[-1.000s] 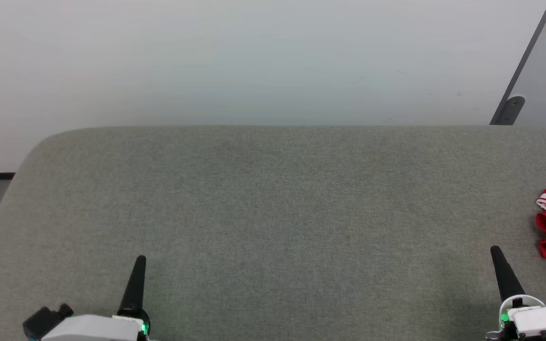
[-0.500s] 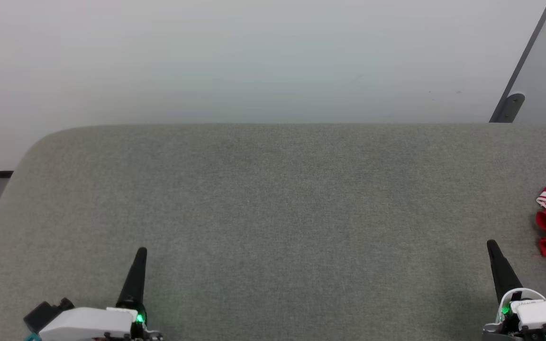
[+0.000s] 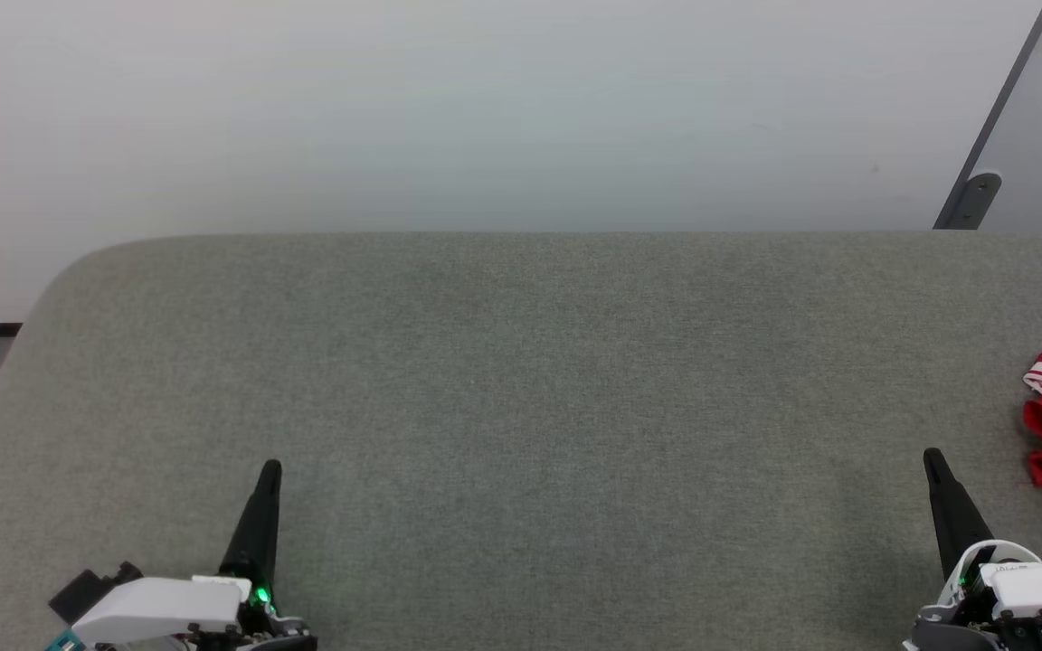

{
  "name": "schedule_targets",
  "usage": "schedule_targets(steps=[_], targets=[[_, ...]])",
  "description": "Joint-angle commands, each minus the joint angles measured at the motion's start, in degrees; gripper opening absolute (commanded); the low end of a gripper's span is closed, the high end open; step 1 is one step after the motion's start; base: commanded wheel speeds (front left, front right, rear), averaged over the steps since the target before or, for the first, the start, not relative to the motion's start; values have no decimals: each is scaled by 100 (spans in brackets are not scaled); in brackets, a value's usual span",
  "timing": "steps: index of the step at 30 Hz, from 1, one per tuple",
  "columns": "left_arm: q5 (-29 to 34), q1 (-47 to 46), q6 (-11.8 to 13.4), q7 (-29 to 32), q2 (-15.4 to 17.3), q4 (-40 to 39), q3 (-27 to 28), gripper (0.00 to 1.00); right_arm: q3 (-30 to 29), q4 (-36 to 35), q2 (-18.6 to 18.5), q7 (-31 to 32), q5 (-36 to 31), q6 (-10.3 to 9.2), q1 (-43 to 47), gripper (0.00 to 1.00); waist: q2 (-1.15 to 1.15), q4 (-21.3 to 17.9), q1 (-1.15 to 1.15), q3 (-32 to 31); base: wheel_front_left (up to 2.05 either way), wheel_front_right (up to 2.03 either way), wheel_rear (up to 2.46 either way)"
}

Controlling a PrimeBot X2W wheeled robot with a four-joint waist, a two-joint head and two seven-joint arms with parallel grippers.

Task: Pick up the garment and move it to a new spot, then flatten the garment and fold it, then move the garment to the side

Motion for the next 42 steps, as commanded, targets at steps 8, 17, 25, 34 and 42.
schedule_targets(steps=[8, 17, 25, 34, 42], targets=[[-363, -144, -18, 110, -24, 27, 44, 0, -12, 51, 40, 82, 353, -7, -137, 0, 0, -8, 0, 23, 0, 0, 0], [-665, -202, -19, 204, -42, 67, 76, 0, -18, 102, 76, 149, 653, -8, -213, 0, 0, -16, 0, 48, 0, 0, 0], [-667, -210, -19, 208, -47, 67, 83, 0, -16, 102, 77, 151, 665, -7, -181, 0, 0, -17, 0, 51, 0, 0, 0], [-659, -211, -19, 215, -51, 67, 88, 0, -15, 102, 77, 151, 664, -8, -181, 0, 0, -17, 0, 51, 0, 0, 0], [-653, -211, -19, 219, -55, 67, 93, 0, -15, 102, 77, 150, 665, -8, -181, 0, 0, -17, 0, 51, 0, 0, 0]])
